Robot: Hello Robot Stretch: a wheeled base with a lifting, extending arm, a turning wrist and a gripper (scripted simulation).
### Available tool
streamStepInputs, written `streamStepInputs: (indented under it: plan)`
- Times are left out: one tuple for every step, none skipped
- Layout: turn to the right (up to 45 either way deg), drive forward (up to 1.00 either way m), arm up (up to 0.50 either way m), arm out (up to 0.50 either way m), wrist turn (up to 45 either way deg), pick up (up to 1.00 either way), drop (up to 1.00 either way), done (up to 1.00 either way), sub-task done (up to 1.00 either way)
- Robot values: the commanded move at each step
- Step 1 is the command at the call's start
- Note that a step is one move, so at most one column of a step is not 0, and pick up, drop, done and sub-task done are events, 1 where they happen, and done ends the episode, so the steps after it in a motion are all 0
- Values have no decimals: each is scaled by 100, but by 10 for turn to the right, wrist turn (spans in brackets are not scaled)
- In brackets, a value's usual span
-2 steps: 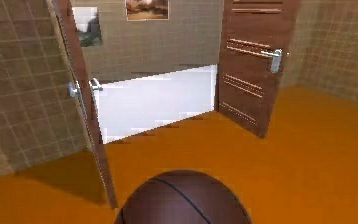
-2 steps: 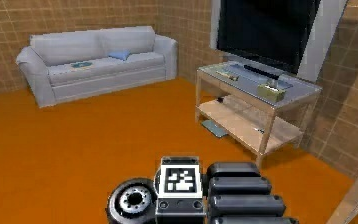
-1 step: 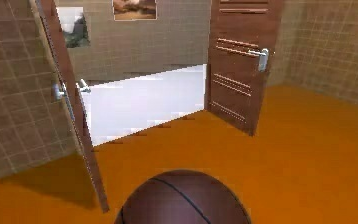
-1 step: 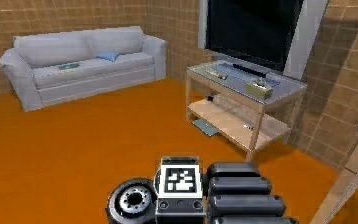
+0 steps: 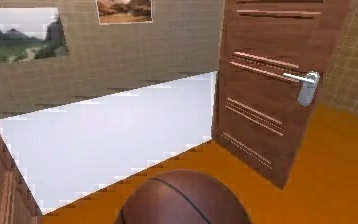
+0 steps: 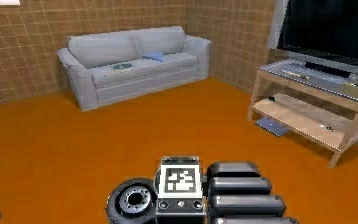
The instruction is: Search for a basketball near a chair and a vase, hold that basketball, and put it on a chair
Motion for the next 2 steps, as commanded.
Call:
streamStepInputs:
  plan:
    - [-60, 0, 0, 0, 0, 0, 0, 0, 0]
    - [0, 100, 0, 0, 0, 0, 0, 0, 0]
